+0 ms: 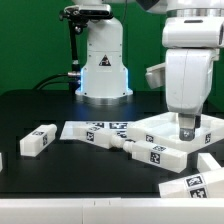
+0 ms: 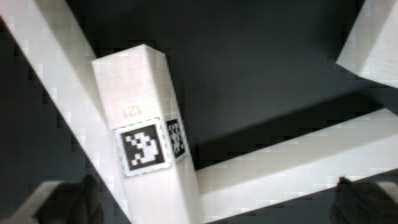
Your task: Assemble desk
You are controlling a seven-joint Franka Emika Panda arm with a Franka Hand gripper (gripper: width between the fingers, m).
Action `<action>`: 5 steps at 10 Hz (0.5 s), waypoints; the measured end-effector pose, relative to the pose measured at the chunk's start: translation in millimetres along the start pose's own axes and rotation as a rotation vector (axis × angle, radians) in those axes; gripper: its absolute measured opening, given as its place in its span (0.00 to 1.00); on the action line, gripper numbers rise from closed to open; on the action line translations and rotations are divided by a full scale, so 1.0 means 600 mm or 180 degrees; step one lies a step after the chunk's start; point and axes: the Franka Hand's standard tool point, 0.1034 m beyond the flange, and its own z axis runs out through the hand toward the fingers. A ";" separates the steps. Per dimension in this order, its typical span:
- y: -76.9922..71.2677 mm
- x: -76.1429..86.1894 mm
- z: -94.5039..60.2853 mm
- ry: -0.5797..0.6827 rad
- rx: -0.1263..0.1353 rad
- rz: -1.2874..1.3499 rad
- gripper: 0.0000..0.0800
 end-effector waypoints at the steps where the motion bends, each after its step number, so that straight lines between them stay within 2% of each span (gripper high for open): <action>1: 0.012 0.010 0.014 0.0018 -0.0004 0.0003 0.81; 3: 0.034 0.024 0.030 0.0068 -0.0043 0.0023 0.81; 5: 0.030 0.030 0.047 0.0089 -0.0040 0.0009 0.81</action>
Offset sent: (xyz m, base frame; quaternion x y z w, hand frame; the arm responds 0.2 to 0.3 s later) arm 0.0286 0.0095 -0.0073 -0.0441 0.0204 -0.0035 0.9988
